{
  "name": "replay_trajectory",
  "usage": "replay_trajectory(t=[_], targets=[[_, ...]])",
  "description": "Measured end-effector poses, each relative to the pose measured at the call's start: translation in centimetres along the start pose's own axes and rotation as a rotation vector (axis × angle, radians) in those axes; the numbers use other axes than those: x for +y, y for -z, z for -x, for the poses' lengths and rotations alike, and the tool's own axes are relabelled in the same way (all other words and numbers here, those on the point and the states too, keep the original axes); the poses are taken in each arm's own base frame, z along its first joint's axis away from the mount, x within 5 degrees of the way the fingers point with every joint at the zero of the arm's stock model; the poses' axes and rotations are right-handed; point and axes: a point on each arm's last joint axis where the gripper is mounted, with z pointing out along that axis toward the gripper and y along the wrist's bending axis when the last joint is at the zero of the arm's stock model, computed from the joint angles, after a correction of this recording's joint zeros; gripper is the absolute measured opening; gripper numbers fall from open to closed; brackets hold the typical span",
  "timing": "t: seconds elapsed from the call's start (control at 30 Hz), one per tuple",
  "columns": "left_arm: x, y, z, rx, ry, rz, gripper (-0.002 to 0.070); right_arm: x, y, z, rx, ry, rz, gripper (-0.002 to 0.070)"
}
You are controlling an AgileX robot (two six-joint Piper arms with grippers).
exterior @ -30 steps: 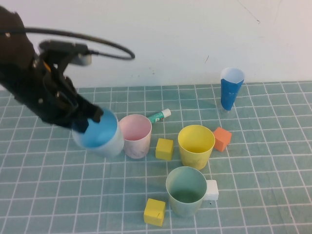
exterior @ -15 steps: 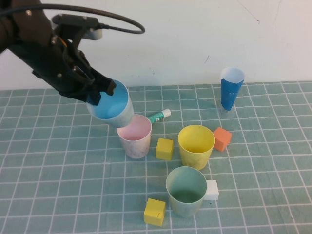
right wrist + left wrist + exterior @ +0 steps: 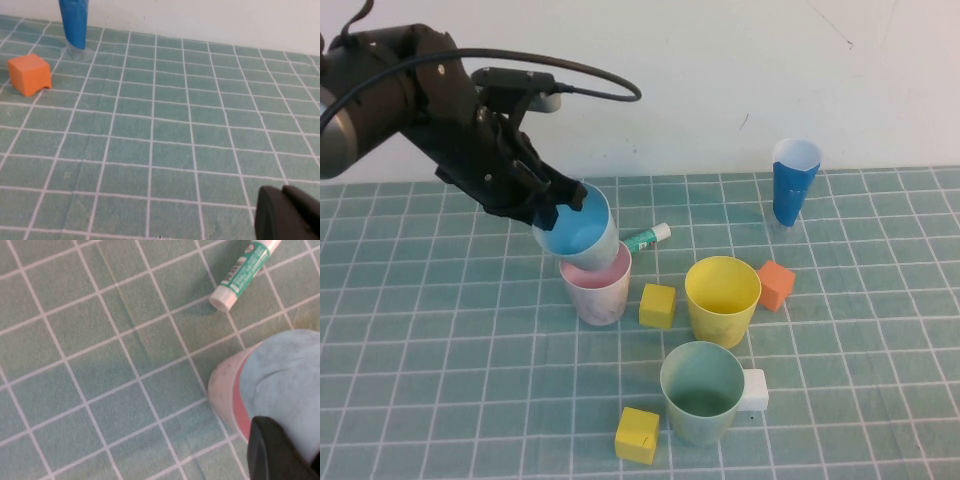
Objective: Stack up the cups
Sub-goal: Place the blue cup on the pink cup
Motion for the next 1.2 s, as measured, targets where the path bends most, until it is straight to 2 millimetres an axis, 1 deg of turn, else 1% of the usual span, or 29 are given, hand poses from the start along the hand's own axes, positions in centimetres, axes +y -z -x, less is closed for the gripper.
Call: replay_trajectory(t=[0.2,0.3,0.4,0.47,0.53,0.6,0.67,0.77,0.83,0.9,0.97,1.03,1.1,1.2], targets=[[0.2,-1.5,-0.2,0.033,-0.011,-0.005,0.0006,0.0,0.0,0.0,0.0,0.0,0.0,-0.0001],[0.3,-1.9,-0.2,0.042,-0.021,-0.007,0.0015,0.0,0.0,0.0,0.0,0.0,0.0,-0.0001],[0.3,-2.2,-0.3,0.049,-0.022,-0.008,0.0067,0.0,0.0,0.0,0.0,0.0,0.0,-0.0001],[0.3,-2.2,-0.3,0.048,-0.021,-0.01,0.0123,0.0,0.0,0.0,0.0,0.0,0.0,-0.0001],[0.3,-2.2,-0.3,0.048,-0.019,-0.012,0.02,0.0,0.0,0.0,0.0,0.0,0.0,-0.0001],[0.3,-2.2,-0.3,0.048,-0.019,-0.012,0.0252,0.0,0.0,0.0,0.0,0.0,0.0,-0.0001],[0.3,-2.2,-0.3,0.052,-0.019,-0.013,0.0279,0.0,0.0,0.0,0.0,0.0,0.0,-0.0001],[0.3,-2.1,-0.4,0.057,-0.025,-0.007,0.0291,0.0,0.0,0.0,0.0,0.0,0.0,-0.0001],[0.3,-1.5,-0.3,0.047,-0.037,0.006,0.0285,0.0,0.0,0.0,0.0,0.0,0.0,-0.0001],[0.3,-0.5,-0.2,0.024,-0.051,0.022,0.0251,0.0,0.0,0.0,0.0,0.0,0.0,-0.0001],[0.2,0.8,0.0,-0.009,-0.068,0.041,0.0198,0.0,0.0,0.0,0.0,0.0,0.0,-0.0001],[0.1,2.4,0.1,-0.043,-0.086,0.061,0.0118,0.0,0.0,0.0,0.0,0.0,0.0,-0.0001],[0.0,4.0,0.0,-0.075,-0.103,0.079,0.0056,0.0,0.0,0.0,0.0,0.0,0.0,-0.0001],[-0.3,6.2,-1.0,-0.113,-0.115,0.094,0.0015,0.0,0.0,0.0,0.0,0.0,0.0,-0.0001]])
